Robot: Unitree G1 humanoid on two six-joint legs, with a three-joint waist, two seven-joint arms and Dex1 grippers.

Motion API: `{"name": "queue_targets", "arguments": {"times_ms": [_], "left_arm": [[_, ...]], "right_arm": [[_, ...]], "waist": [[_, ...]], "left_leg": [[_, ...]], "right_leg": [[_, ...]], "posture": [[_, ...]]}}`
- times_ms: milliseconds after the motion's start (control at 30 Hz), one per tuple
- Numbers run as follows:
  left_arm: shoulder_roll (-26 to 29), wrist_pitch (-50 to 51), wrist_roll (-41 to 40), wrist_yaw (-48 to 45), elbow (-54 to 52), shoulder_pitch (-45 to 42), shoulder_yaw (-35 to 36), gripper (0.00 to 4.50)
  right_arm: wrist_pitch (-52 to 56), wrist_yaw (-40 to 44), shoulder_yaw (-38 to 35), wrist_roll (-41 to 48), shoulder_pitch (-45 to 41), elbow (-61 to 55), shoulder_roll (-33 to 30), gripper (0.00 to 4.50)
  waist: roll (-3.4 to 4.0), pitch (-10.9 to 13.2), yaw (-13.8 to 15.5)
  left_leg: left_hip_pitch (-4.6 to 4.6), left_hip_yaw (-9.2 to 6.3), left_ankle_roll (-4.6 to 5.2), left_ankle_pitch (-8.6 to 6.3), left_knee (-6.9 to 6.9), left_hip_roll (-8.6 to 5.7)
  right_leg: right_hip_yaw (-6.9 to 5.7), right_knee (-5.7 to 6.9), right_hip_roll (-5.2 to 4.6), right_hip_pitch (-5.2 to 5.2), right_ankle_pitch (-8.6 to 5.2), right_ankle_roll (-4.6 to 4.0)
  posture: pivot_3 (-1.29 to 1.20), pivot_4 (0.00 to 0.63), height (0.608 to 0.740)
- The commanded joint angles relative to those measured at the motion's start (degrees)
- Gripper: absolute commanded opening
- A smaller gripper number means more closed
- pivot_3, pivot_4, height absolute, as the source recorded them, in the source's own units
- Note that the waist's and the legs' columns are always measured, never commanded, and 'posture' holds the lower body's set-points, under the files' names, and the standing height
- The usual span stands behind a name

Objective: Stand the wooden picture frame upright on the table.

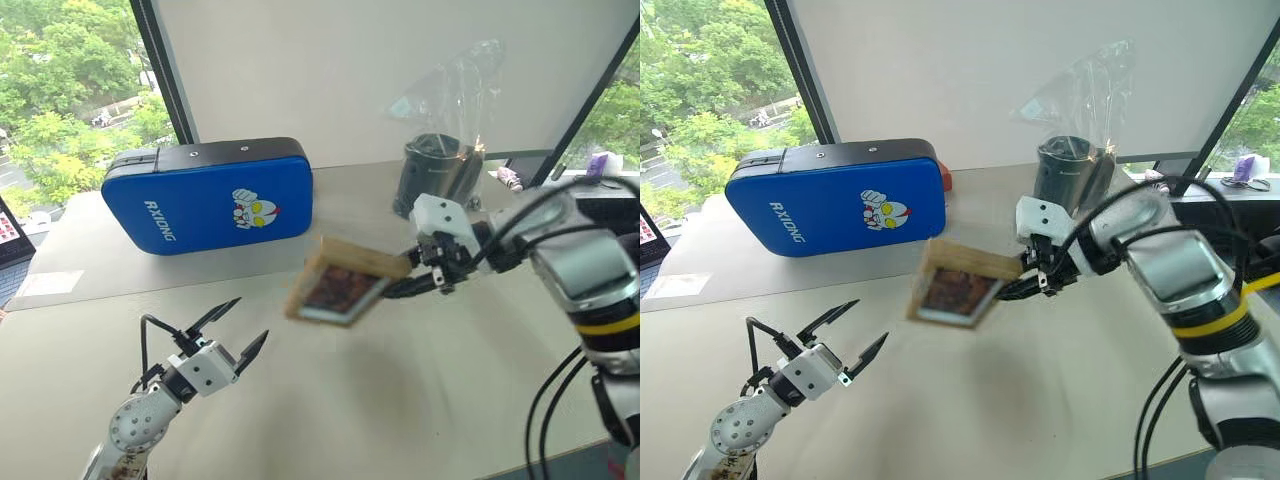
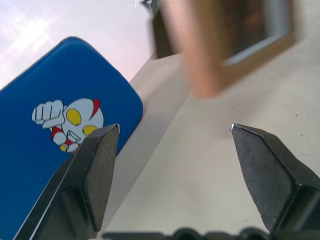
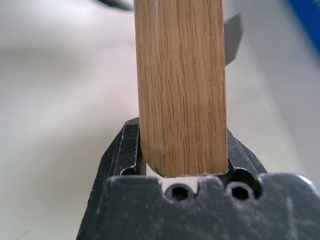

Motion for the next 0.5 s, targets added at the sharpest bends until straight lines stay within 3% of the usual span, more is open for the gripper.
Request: {"name": "queue_targets", "arguments": {"times_ms": [33,200,367,433,500], "left_arm": [[-0.5,0.2,0.3,0.5,-2.5,-0.5,0.6,3.84],[-0.9,0.3,0.7,0.2,-2.9,-0.4,0.5,3.84],[-1.3,0.6,0.9,0.4,-3.4,0.0,0.6,3.84],[-1.6,0.8,1.0,0.4,-3.9,0.1,0.5,3.92],[-1.8,0.9,1.1,0.3,-4.1,0.5,0.5,3.92]], "right_arm": [[1.3,2.5,1.6,0.1,-4.2,4.9,2.6,1.26],[-2.8,4.9,8.7,-5.3,-4.7,13.7,6.2,1.26],[-5.4,5.1,10.8,-8.4,-6.0,19.8,8.9,1.26],[-6.3,5.1,11.2,-9.4,-6.4,21.4,9.6,2.26],[-6.5,4.7,10.8,-10.0,-7.1,23.0,10.5,2.51]], "waist": [[0.0,0.0,-0.2],[-0.01,0.0,0.1],[-0.04,0.0,-0.2],[-0.05,0.0,-0.3],[-0.05,0.0,-0.2]], "left_leg": [[0.02,0.02,0.0,0.0,0.0,0.0],[-0.03,0.0,-0.13,0.07,0.04,-0.01],[-0.02,0.0,-0.46,0.24,0.01,-0.02],[0.01,0.02,-0.46,0.24,0.02,-0.02],[-0.01,-0.01,-0.46,0.25,0.04,-0.02]], "right_leg": [[0.02,0.02,0.0,-0.01,0.0,-0.01],[-0.01,0.01,-0.02,0.0,0.02,-0.01],[-0.02,-0.01,-0.06,-0.02,0.03,0.01],[-0.01,0.03,-0.06,-0.01,0.03,-0.01],[-0.03,0.05,-0.06,-0.01,0.05,-0.03]], "posture": [[0.0,0.15,0.74],[0.0,0.15,0.74],[0.0,0.15,0.74],[0.0,0.15,0.74],[0.0,0.15,0.74]]}}
